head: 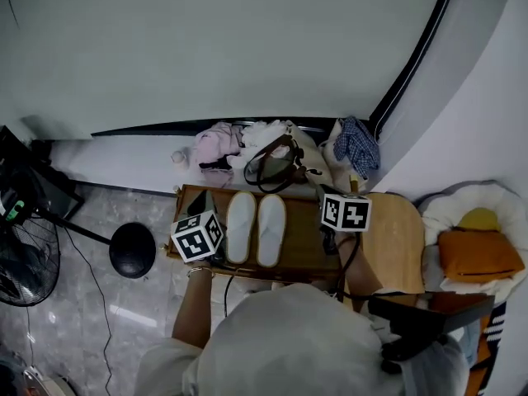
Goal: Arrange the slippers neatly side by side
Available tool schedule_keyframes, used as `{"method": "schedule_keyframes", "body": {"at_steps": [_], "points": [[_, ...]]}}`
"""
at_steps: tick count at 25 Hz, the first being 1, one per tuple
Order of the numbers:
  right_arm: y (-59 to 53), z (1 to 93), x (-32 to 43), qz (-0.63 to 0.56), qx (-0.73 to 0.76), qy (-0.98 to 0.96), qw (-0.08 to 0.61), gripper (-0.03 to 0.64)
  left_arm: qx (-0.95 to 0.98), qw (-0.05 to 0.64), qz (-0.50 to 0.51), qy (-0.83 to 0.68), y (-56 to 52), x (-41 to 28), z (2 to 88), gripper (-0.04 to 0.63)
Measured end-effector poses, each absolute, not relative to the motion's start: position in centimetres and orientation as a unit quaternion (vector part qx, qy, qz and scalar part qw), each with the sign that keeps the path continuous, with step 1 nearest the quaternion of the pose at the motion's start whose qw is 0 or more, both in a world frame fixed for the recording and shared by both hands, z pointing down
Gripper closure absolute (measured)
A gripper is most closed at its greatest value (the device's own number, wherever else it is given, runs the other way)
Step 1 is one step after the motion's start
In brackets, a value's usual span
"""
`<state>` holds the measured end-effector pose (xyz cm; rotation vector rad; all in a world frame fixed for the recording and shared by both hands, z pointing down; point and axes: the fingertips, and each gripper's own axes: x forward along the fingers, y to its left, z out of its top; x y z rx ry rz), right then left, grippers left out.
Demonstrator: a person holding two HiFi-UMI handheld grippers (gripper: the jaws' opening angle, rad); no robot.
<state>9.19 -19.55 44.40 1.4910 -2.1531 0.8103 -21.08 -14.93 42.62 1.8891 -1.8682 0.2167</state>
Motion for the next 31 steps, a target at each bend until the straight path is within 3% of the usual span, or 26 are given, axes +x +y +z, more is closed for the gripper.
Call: {"method": "schedule_keyframes", "body": {"at_steps": [31], "points": [[-19.9,44.4,6.7,0.265,0.52,-0.776,0.237,0.583,0.677,0.252,0.115,-0.682,-14.9,-22.7,45.1,0.578]]}}
